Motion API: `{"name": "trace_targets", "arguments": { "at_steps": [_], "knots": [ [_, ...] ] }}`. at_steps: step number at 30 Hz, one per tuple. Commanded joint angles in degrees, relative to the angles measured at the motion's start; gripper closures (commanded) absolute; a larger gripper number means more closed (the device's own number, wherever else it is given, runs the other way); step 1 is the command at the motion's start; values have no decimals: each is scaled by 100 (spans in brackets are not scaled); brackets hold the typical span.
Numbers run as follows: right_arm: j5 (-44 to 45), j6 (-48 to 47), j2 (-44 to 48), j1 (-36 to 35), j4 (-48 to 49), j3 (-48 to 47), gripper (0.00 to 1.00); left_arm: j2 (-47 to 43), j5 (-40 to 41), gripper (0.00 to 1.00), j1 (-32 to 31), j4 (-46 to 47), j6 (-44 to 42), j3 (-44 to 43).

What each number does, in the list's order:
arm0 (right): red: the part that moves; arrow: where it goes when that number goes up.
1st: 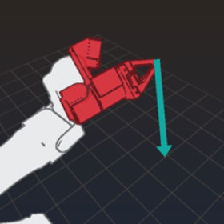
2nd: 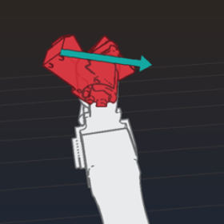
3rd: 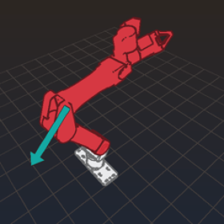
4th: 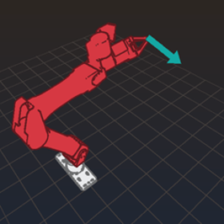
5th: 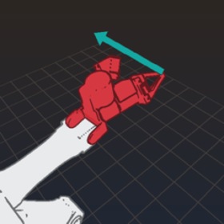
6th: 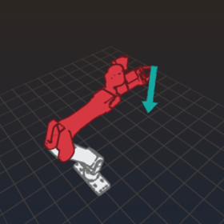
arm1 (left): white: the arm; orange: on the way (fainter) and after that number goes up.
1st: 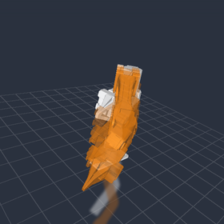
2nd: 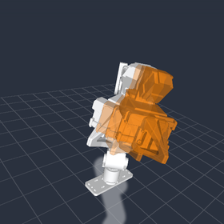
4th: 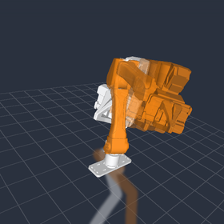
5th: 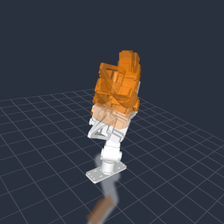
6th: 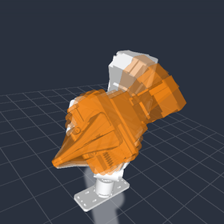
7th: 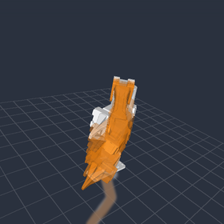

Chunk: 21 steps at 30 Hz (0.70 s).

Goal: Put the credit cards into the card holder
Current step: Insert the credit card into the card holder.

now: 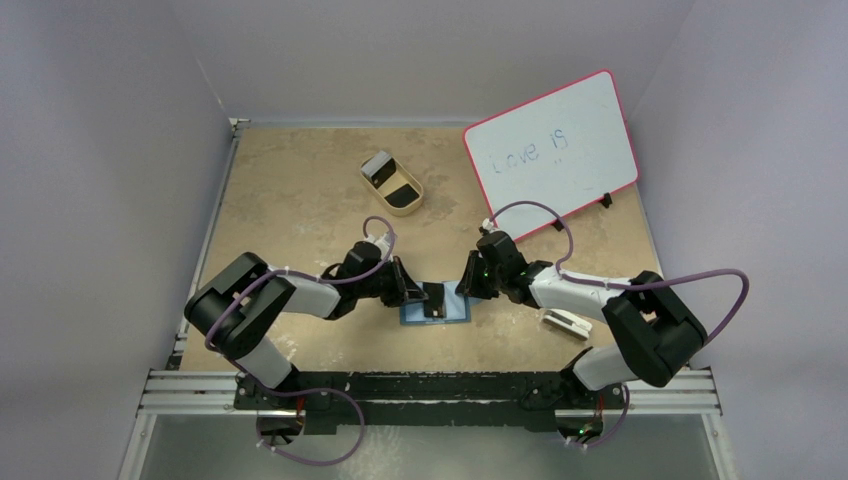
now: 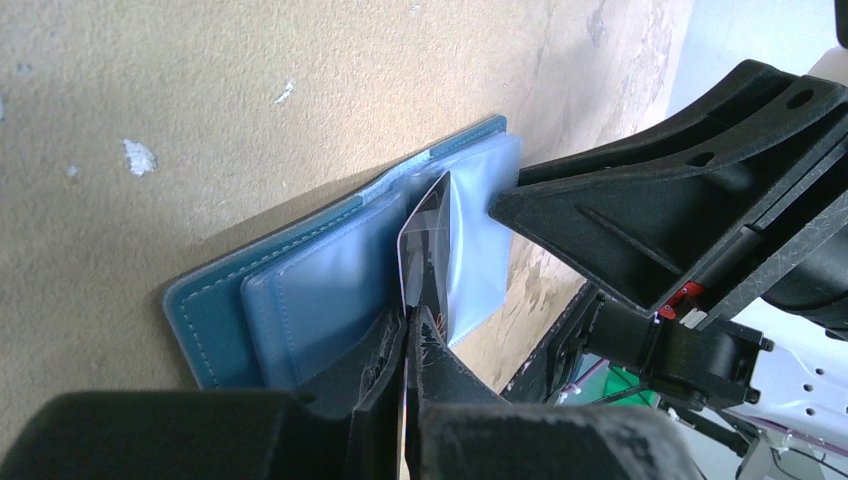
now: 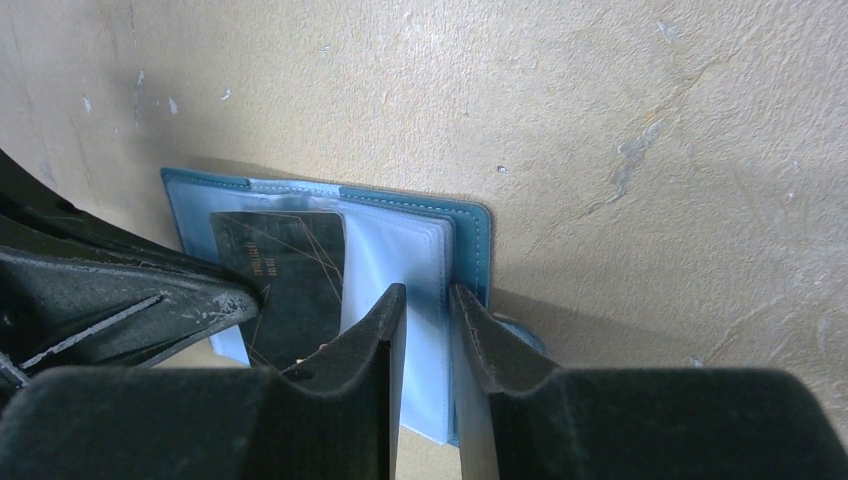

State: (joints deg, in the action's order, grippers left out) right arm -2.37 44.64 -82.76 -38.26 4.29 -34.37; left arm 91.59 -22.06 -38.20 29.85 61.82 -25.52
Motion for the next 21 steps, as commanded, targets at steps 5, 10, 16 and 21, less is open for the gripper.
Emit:
{"name": "trace_targets", "arguments": {
  "at_steps": [5, 10, 16, 21],
  "knots": [
    [308, 6, -157, -50, -199, 229, 75, -463, 646, 100, -77, -754, -91, 103],
    [338, -19, -141, -54, -208, 210, 75, -224, 429, 100, -78, -414, 27, 111],
    [333, -9, -149, -55, -221, 208, 75, -20, 344, 100, -135, -81, 256, 144],
    [317, -4, -160, -51, -181, 212, 75, 24, 357, 100, -169, -26, 343, 124]
  ]
}}
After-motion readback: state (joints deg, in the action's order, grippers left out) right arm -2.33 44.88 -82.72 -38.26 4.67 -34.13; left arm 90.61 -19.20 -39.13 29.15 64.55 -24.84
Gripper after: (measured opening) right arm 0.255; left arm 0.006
